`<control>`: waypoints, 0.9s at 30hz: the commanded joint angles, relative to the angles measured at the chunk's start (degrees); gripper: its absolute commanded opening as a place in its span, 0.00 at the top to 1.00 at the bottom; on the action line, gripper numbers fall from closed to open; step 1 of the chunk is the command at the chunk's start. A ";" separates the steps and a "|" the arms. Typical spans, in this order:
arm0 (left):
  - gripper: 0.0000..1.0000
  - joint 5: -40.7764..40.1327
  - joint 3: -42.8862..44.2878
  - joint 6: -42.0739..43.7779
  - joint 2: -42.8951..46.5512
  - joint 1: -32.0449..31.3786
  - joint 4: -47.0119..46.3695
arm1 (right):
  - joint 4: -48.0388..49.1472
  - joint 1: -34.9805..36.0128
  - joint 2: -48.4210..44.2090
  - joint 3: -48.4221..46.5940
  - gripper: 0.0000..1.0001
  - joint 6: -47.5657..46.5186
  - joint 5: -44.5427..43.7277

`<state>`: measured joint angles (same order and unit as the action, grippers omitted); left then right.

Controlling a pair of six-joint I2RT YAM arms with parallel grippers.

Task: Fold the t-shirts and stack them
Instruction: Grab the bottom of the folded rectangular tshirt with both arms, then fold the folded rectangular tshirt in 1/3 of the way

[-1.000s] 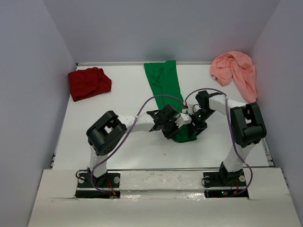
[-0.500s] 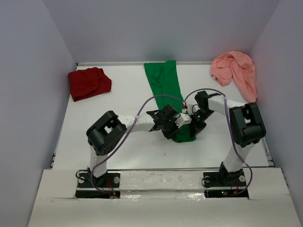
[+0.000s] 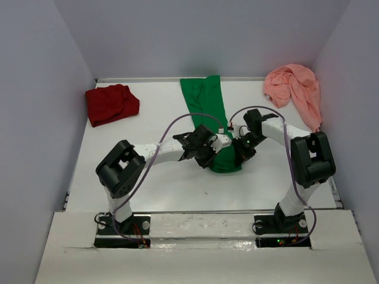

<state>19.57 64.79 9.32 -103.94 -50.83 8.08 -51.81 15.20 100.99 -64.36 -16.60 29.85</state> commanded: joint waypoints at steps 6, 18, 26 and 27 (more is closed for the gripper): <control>1.00 -0.33 -2.48 -0.80 13.93 9.95 1.42 | 2.07 0.27 -0.63 -10.16 1.00 0.87 1.62; 1.00 0.03 -3.54 -0.80 15.27 14.00 -0.08 | 3.12 0.27 7.19 -23.26 1.00 2.01 2.94; 1.00 -0.06 -1.17 0.34 12.36 14.35 0.27 | 3.21 0.27 15.20 -33.72 1.00 2.45 3.99; 1.00 -0.32 -0.55 0.87 11.58 14.35 0.62 | 3.30 0.27 16.42 -35.29 1.00 2.54 3.99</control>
<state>20.08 61.78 8.58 -91.09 -37.30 5.56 -49.84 16.27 115.15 -94.21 -13.80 36.60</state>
